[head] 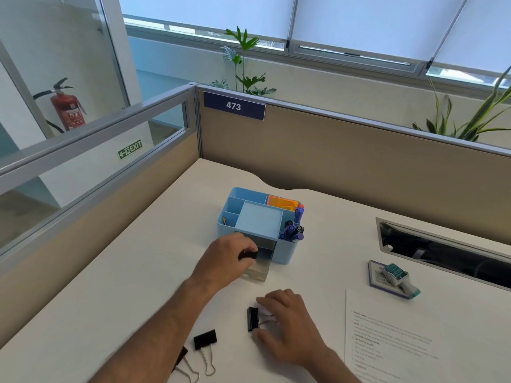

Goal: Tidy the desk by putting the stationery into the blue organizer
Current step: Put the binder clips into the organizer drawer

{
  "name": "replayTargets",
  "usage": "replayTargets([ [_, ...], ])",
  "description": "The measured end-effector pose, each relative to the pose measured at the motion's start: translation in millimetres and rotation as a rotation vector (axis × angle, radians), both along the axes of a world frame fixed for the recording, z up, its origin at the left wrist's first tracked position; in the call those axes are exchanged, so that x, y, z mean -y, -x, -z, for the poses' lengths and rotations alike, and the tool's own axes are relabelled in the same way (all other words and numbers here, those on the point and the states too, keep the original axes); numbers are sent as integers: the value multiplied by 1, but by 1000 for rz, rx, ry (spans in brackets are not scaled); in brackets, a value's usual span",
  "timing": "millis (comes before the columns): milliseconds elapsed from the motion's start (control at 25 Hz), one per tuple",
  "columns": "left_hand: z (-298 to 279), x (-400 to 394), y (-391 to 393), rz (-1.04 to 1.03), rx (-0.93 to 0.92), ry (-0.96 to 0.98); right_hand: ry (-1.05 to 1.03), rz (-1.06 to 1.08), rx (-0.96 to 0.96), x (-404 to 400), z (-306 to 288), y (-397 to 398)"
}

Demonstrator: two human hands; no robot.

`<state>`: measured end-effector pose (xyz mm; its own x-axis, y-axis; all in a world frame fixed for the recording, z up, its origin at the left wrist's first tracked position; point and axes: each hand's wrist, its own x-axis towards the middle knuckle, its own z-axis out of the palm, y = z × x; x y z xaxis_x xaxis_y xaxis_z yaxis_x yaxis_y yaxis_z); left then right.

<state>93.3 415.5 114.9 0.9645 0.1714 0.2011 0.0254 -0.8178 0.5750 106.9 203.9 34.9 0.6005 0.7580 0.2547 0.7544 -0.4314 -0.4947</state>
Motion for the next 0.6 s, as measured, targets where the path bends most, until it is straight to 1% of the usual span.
replayTargets([
  [120,2,3,-13,71,-166,-195,73,-2,-6,-2,1,-4],
  [240,2,6,-22,98,-299,-307,129,1,-46,-2,-1,-9],
  [480,2,6,-37,152,-470,-370,157,21,-86,-5,-7,-13],
  [600,7,6,-35,147,-495,-380,136,46,-203,-5,-11,-14],
])
